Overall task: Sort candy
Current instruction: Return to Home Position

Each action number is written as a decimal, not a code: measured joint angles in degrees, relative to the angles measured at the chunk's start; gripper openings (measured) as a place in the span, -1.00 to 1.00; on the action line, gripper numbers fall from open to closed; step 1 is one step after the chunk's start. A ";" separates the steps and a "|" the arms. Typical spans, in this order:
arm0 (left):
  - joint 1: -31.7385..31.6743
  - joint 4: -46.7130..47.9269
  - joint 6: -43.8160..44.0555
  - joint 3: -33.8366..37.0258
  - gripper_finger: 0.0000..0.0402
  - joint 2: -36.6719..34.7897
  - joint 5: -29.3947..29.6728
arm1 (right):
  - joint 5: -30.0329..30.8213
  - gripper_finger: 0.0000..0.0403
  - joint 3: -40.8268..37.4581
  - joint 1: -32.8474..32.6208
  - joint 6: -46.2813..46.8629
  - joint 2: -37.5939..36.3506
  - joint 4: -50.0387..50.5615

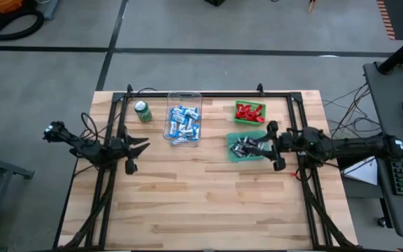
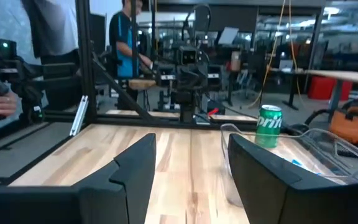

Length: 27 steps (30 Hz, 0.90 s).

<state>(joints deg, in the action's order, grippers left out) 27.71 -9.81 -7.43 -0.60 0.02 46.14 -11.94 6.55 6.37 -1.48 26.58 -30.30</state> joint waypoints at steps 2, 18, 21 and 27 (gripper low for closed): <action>-2.43 2.01 0.88 0.02 -0.63 -0.08 -0.72 | 0.02 -0.06 -2.85 0.00 0.00 -4.04 -0.04; -9.60 5.54 3.08 0.07 -0.63 2.50 -2.50 | 2.72 -0.06 -5.84 0.02 -9.72 -24.70 27.99; -9.60 5.82 2.44 0.07 -0.63 3.87 1.33 | 3.06 -0.06 -5.84 0.02 -8.57 -24.03 28.02; -9.60 6.18 5.04 0.09 -0.63 6.30 5.37 | 3.14 -0.06 -5.86 0.02 -6.68 -23.17 28.12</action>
<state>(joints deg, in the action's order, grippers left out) 18.11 -3.63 -2.39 -0.51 6.33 51.51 -8.81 0.69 6.39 -8.16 3.41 -2.18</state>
